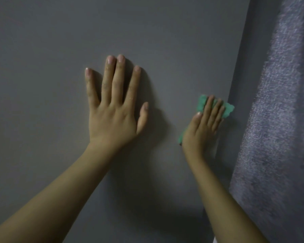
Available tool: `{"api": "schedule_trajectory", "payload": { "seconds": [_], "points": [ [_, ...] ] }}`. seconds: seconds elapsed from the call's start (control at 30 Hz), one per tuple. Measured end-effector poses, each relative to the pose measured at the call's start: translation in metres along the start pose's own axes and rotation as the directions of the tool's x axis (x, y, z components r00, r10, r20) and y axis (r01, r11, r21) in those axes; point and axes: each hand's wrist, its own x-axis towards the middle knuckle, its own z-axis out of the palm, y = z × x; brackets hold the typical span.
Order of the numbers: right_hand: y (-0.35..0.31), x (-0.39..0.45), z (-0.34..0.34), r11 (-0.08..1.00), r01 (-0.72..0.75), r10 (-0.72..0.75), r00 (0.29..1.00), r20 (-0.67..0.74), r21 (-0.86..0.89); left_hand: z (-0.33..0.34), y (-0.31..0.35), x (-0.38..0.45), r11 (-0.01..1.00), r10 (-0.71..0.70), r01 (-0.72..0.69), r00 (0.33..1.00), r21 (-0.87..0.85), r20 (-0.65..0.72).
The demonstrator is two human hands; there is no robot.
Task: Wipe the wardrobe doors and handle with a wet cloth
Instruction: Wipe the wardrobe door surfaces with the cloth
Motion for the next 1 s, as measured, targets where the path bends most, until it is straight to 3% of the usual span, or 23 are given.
{"api": "schedule_trajectory", "payload": {
  "seconds": [0.03,0.07,0.17,0.23,0.3,0.37,0.43,0.47,0.53,0.6,0.67,0.7,0.73,0.8,0.83,0.87,0.9,0.93,1.0],
  "points": [
    [-0.020,-0.013,0.001,1.000,0.023,-0.023,1.000,-0.013,0.008,0.000,0.000,0.000,1.000,0.000,0.000,1.000,-0.004,0.002],
    [-0.037,-0.032,0.000,0.991,0.135,-0.136,0.990,0.027,0.021,-0.001,0.001,-0.001,1.000,-0.005,0.005,1.000,-0.008,0.010],
    [-0.044,-0.080,-0.009,0.831,0.542,-0.556,0.809,0.192,0.123,-0.002,0.000,-0.001,1.000,-0.007,0.007,1.000,-0.006,0.029],
    [-0.013,-0.071,-0.014,0.766,0.634,-0.641,0.740,0.205,0.106,-0.004,-0.001,-0.001,1.000,0.006,-0.006,1.000,-0.007,0.019],
    [0.017,-0.045,-0.014,0.855,0.518,-0.506,0.843,0.184,-0.023,-0.006,-0.002,-0.001,0.999,0.010,-0.009,1.000,-0.045,0.027],
    [0.017,-0.021,-0.011,0.982,0.167,-0.157,0.981,0.114,-0.086,-0.011,-0.003,0.001,0.993,-0.005,0.008,1.000,-0.116,0.030],
    [-0.016,-0.027,-0.003,0.993,-0.070,0.071,0.997,0.010,-0.093,-0.020,-0.003,0.002,0.962,-0.066,0.076,0.997,-0.263,0.048],
    [-0.036,-0.039,-0.001,0.996,-0.042,0.042,0.999,0.006,-0.073,-0.025,-0.004,0.002,0.931,-0.112,0.127,0.992,-0.342,0.065],
    [-0.060,-0.072,-0.004,0.967,0.254,-0.249,0.960,0.129,-0.016,-0.037,-0.003,-0.004,0.892,-0.177,0.194,0.981,-0.409,0.079],
    [-0.048,-0.086,-0.013,0.845,0.530,-0.531,0.811,0.245,0.076,-0.048,-0.004,-0.018,0.911,-0.182,0.203,0.979,-0.360,0.092],
    [-0.016,-0.072,-0.017,0.772,0.631,-0.628,0.738,0.245,0.080,-0.057,-0.014,-0.037,0.934,-0.204,0.237,0.968,-0.269,0.145],
    [-0.001,-0.060,-0.016,0.793,0.609,-0.595,0.766,0.243,0.019,-0.060,-0.021,-0.045,0.934,-0.240,0.277,0.954,-0.224,0.181],
    [0.006,-0.048,-0.015,0.855,0.517,-0.496,0.838,0.227,-0.041,-0.064,-0.028,-0.053,0.931,-0.281,0.320,0.936,-0.177,0.214],
    [-0.006,-0.034,-0.010,0.982,0.148,-0.134,0.983,0.123,-0.115,-0.067,-0.039,-0.064,0.927,-0.332,0.363,0.910,-0.091,0.248],
    [-0.026,-0.039,-0.006,0.995,-0.011,0.017,0.998,0.064,-0.102,-0.066,-0.040,-0.067,0.932,-0.332,0.358,0.908,-0.061,0.257],
    [-0.049,-0.051,-0.003,0.997,-0.061,0.063,0.997,0.039,-0.057,-0.065,-0.040,-0.070,0.933,-0.334,0.356,0.906,-0.042,0.260],
    [-0.070,-0.067,-0.004,1.000,0.017,-0.016,0.997,0.069,-0.017,-0.062,-0.039,-0.071,0.932,-0.341,0.361,0.905,-0.035,0.255],
    [-0.084,-0.085,-0.006,0.982,0.190,-0.191,0.973,0.130,0.020,-0.060,-0.038,-0.071,0.929,-0.351,0.370,0.902,-0.028,0.252],
    [-0.082,-0.106,-0.013,0.827,0.552,-0.560,0.791,0.246,0.107,-0.059,-0.040,-0.073,0.929,-0.356,0.370,0.900,-0.010,0.249]
  ]
}}
